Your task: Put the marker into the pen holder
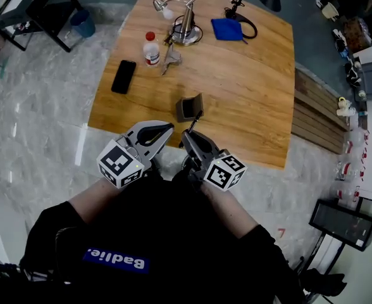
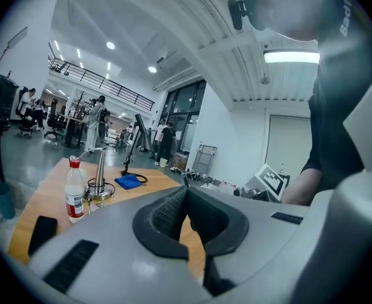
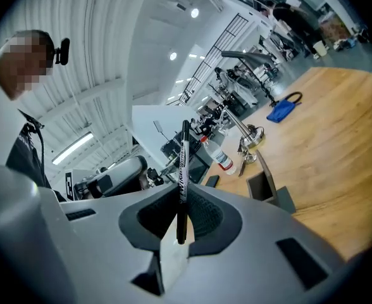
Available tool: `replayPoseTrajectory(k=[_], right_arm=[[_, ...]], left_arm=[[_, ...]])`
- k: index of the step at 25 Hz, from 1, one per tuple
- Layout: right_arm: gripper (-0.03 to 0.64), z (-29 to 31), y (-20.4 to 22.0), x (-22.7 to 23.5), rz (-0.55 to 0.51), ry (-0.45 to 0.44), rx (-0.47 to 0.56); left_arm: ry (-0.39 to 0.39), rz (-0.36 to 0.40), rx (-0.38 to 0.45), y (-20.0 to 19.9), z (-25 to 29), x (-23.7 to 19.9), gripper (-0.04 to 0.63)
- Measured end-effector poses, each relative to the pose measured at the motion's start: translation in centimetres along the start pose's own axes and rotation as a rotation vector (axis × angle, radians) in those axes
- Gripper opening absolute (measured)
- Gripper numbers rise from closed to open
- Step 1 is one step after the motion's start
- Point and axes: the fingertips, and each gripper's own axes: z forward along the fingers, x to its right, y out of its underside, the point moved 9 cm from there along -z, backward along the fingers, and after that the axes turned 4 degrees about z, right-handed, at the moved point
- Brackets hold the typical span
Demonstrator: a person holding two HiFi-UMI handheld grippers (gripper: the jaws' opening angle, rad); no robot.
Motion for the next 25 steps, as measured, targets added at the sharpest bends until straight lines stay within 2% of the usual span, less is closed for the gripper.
replayPoseTrajectory(k=[5,14,19,22,25], right_arm=[[0.043,0.9,0.1,3.0,0.186,-0.029,-0.111],[0.044,2.4,1.6,6.9,0.544,-0.097,-0.240],[0.043,3.2,2.1,9.0,0.671,-0.155,-0.275],[0.043,3.3,2.9,10.3,0.786,-0.140,-0.302],[0.043,3.8,3.2,11.1,0.842,-0.155,-0.325]], left_arm=[[-0.040,-0.014,-0.020,0.0,1.6,0.1,0.008],[-0.113,-0.044,-0.054,1.0,2.5,-0.2,0.008],[-0.136,-0.051,-0.066,1.3,3.0,-0.1,0.008],[-0.147,-0.051,-0.077,1.5,3.1,-0.2,0.008],[-0.158,-0.048,-0.093,1.6,3.2,-0.4,0.009]])
